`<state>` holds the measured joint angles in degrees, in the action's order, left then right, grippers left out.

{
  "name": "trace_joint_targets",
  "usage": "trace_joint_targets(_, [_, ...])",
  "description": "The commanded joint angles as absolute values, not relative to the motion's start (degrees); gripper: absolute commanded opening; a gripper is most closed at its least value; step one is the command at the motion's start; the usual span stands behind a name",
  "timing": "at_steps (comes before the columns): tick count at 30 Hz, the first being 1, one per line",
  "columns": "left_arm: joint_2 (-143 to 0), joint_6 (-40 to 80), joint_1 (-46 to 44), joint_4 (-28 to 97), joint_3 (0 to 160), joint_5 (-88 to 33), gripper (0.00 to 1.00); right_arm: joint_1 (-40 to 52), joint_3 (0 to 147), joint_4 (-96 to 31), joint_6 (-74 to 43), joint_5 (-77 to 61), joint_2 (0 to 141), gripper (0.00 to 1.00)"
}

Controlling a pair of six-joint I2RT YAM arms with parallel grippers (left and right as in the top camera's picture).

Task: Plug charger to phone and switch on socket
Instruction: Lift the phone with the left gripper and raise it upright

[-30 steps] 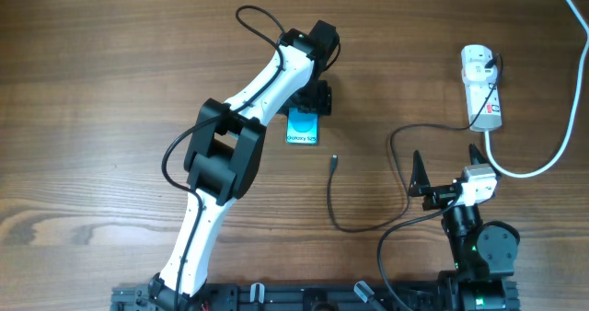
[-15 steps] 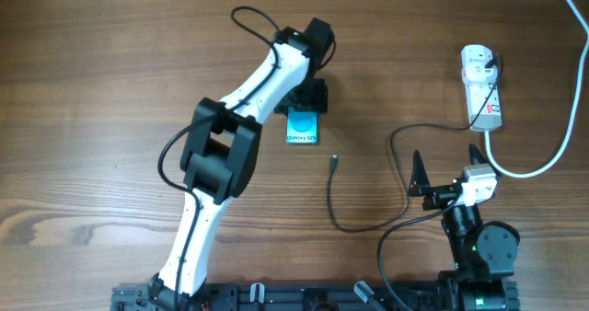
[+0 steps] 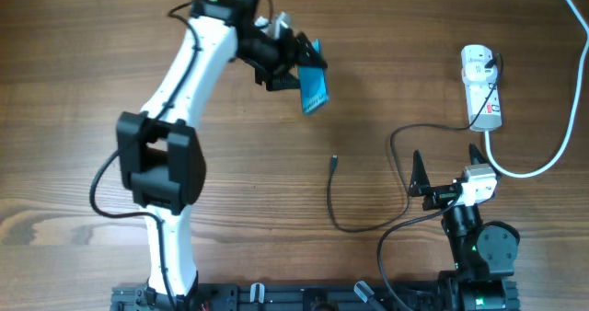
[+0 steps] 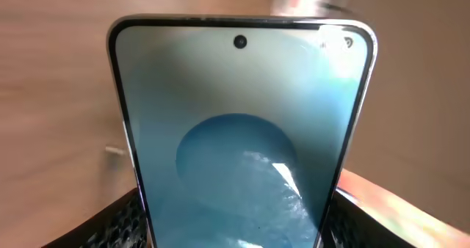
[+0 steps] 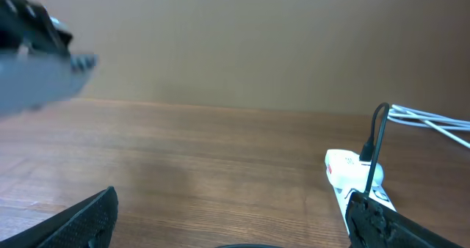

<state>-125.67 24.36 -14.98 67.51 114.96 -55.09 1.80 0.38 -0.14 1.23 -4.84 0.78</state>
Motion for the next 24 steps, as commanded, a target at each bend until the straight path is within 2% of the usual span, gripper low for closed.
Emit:
trace_joint_targets(1, [-123.85,24.71,-11.57,68.69,115.20,-83.57,0.68,2.02,0.36,-0.01,1.34,-4.25,0.43,1.00])
trace_joint_targets(4, [-123.85,26.48,-10.15,69.21,115.20,-90.35,0.69,2.02,0.36,-0.01,1.34,-4.25,0.43,1.00])
trace_joint_targets(12, [-123.85,33.15,-9.10,70.35,115.20,-90.37,0.65,2.02,0.36,-0.01,1.34,-4.25,0.43,1.00])
trace_joint_targets(15, [-123.85,36.56,-9.08,70.32,115.18,-90.37,0.55,2.02,0.36,-0.01,1.34,-4.25,0.43,1.00])
trace_joint_targets(24, [-123.85,38.41,-7.38,72.05,115.20,-90.39,0.57,2.02,0.36,-0.01,1.37,-4.25,0.43,1.00])
